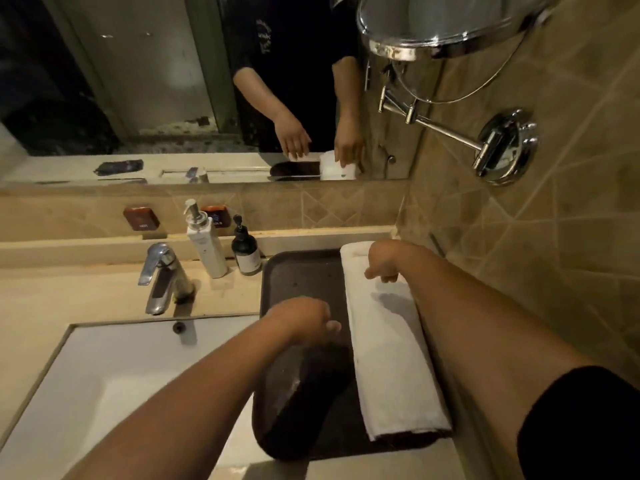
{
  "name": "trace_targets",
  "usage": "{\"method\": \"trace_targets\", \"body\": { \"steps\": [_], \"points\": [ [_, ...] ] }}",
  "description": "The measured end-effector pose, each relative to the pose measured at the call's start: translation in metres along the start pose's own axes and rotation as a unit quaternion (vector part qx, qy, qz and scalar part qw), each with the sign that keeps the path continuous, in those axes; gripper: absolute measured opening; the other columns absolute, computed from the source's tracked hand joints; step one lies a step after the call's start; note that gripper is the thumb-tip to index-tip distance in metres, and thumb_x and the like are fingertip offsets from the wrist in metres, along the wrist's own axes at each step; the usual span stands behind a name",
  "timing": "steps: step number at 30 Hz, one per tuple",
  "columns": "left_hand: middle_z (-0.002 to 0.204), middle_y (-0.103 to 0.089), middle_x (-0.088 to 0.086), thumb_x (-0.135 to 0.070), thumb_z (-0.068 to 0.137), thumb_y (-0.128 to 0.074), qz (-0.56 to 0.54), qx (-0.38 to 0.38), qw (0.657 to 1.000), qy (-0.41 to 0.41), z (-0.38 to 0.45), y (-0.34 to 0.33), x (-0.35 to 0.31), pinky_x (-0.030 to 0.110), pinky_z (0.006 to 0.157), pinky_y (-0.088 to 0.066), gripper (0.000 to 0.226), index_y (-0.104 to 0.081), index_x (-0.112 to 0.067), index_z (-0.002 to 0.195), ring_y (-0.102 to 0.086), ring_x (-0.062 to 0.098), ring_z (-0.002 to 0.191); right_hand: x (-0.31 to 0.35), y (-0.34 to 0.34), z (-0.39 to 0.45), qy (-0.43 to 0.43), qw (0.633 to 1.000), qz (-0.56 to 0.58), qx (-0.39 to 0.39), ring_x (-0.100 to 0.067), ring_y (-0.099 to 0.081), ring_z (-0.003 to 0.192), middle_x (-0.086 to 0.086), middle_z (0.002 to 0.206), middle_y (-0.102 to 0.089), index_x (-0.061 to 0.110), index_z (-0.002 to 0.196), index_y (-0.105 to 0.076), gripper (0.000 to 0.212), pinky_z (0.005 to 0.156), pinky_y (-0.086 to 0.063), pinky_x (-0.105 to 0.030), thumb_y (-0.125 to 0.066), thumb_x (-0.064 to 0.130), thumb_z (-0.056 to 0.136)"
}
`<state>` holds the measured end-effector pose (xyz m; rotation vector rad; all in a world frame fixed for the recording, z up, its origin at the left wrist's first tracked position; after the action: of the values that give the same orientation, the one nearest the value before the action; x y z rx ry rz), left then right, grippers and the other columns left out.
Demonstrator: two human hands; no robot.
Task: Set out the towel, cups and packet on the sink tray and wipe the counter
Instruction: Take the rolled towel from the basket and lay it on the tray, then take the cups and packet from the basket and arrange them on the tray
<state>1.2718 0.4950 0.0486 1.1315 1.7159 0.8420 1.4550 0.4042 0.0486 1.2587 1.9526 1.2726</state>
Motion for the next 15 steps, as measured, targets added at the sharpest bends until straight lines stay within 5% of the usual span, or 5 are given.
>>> {"method": "trace_targets", "body": {
  "steps": [6,8,10,12,15],
  "points": [
    [0.074,-0.056,-0.004,-0.04,0.093,-0.059,0.036,-0.369,0.929,-0.001,-0.047,0.073,0.032,0.033,0.058,-0.051,0.02,-0.05,-0.027,0.08,-0.052,0.014,0.062,0.031,-0.01,-0.097,0.026,0.958,-0.046,-0.28,-0.009,-0.053,0.066,0.004,0.088,-0.068,0.021,0.092,-0.062,0.017,0.06,-0.035,-0.025,-0.05,0.033,0.096],
    [0.076,-0.055,-0.003,-0.041,0.086,-0.069,0.074,-0.378,0.923,-0.015,-0.057,0.05,0.037,0.031,0.059,-0.052,0.023,-0.054,-0.024,0.084,-0.051,0.013,0.064,0.041,-0.032,-0.14,0.009,0.932,-0.013,-0.362,-0.014,-0.057,0.076,0.001,0.095,-0.068,0.022,0.093,-0.063,0.023,0.069,-0.039,-0.03,-0.05,0.041,0.093],
    [0.082,-0.06,-0.001,-0.047,0.079,-0.073,0.102,-0.371,0.922,-0.037,-0.064,0.024,0.043,0.031,0.064,-0.053,0.031,-0.057,-0.023,0.091,-0.056,0.015,0.069,0.049,-0.067,-0.166,-0.019,0.937,-0.002,-0.348,-0.024,-0.056,0.108,-0.003,0.123,-0.061,0.023,0.118,-0.06,0.04,0.094,-0.041,-0.04,-0.048,0.051,0.091],
    [0.104,-0.067,0.002,-0.057,0.077,-0.067,0.118,-0.359,0.923,-0.079,-0.073,0.002,0.045,0.038,0.081,-0.054,0.047,-0.056,-0.024,0.11,-0.064,0.021,0.094,0.057,-0.102,-0.184,-0.048,0.955,-0.006,-0.293,-0.029,-0.035,0.136,-0.004,0.149,-0.041,0.026,0.138,-0.044,0.059,0.113,-0.024,-0.048,-0.043,0.06,0.09],
    [0.141,-0.055,0.004,-0.067,0.079,-0.052,0.14,-0.29,0.937,-0.137,-0.087,-0.029,0.047,0.05,0.108,-0.039,0.073,-0.043,-0.024,0.138,-0.05,0.029,0.132,0.068,-0.137,-0.225,-0.099,0.96,0.006,-0.263,-0.028,-0.013,0.147,-0.005,0.16,-0.022,0.027,0.147,-0.029,0.072,0.116,-0.01,-0.054,-0.038,0.066,0.088]
  ]
}}
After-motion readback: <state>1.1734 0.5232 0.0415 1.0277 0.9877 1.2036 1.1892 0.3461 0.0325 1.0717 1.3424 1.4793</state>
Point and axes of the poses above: each hand's wrist, its own z-axis towards the middle knuckle, its own y-axis out of the back of the hand, x = y × z, the point moved 10 cm from there along z, towards the middle knuckle
